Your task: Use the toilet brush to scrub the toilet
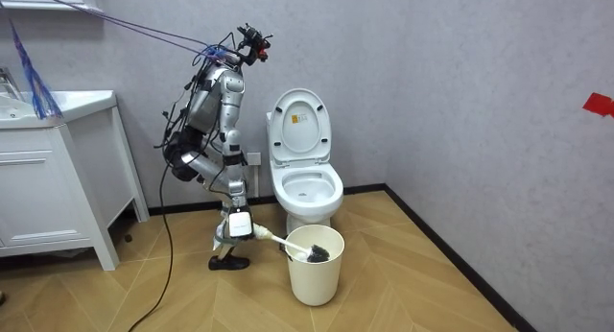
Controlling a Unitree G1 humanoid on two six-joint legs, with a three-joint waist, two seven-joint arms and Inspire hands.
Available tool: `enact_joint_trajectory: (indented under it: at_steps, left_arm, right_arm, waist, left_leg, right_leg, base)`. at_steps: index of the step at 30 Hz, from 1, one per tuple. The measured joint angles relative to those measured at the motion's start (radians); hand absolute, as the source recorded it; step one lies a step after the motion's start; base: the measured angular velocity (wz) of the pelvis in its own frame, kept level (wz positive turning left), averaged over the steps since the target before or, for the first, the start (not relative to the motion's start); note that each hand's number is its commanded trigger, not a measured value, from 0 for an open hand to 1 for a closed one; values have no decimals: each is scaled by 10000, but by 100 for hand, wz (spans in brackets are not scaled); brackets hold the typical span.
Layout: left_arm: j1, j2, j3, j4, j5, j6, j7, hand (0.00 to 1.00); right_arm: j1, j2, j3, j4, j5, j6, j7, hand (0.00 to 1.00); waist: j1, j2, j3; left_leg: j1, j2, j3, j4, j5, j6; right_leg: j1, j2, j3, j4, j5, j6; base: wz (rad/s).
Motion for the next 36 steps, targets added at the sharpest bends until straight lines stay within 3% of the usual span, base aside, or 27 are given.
enact_joint_trajectory:
  at_steps: [4, 13, 18, 22, 24, 31, 34, 36]
  left_arm:
    - [313, -56, -2, -264, 7, 16, -23, 0]
    - [1164, -44, 10, -149, -192, -38, -437, 0]
    - [1493, -27, 458, 454, -190, -126, -607, 0]
    - [1699, -29, 817, 884, -159, -132, -886, 0]
    - [2057, 0, 1083, 843, -82, -135, -958, 0]
    - [3507, 84, 1618, 136, -72, -128, -950, 0]
    - [3751, 81, 1792, 110, -69, -148, -902, 0]
    - [3864, 60, 2187, 87, 14, -176, -886, 0]
  right_arm:
    - [142, 69, -3, 51, 36, 25, 35, 100]
    - [585, 263, -14, 181, 660, 13, 274, 100]
    - [1044, 649, -436, 203, 1123, 16, 525, 100]
    - [1568, 843, -720, 282, 1213, 51, 824, 100]
    - [1917, 906, -809, 313, 1188, 164, 919, 100]
    - [2727, 1128, -1002, 215, 1171, 237, 996, 100]
    - [3026, 1143, -1016, 95, 1038, 235, 1044, 100]
    - [3169, 1166, -1145, 88, 656, 232, 1157, 100]
  waist:
    - [-24, -1, 0]
    - [-306, -70, -33]
    - [-403, -424, -188]
    - [-461, -507, -231]
    - [-551, -588, -292]
    - [-616, -808, -373]
    - [-636, -927, -432]
    - [-613, -1019, -423]
  left_leg:
    - [619, -1, 2, -338, 41, -4]
    - [3370, -9, -20, -2354, 456, -56]
    - [5134, 23, -33, -3457, 505, -115]
    - [6405, 30, -242, -4042, 512, -129]
    - [7116, 8, -271, -4460, 511, -127]
    - [9192, -53, -269, -5735, 515, -116]
    - [9913, -144, -353, -6107, 512, -121]
    - [10272, -165, -396, -6204, 509, -127]
  right_leg:
    - [611, 3, -29, -306, 8, 17]
    - [3384, 80, -369, -2364, 451, 81]
    - [5208, 366, -397, -3730, 661, 204]
    - [6735, 488, -675, -4791, 790, 325]
    - [7551, 559, -736, -5390, 871, 448]
    - [9858, 777, -942, -7233, 1233, 657]
    - [10608, 807, -1087, -7755, 1258, 697]
    - [11087, 846, -1131, -8063, 1291, 725]
  base:
    - [2]
    - [1]
    - [-5]
    - [12]
    - [10]
    - [2]
    - [10]
    - [9]
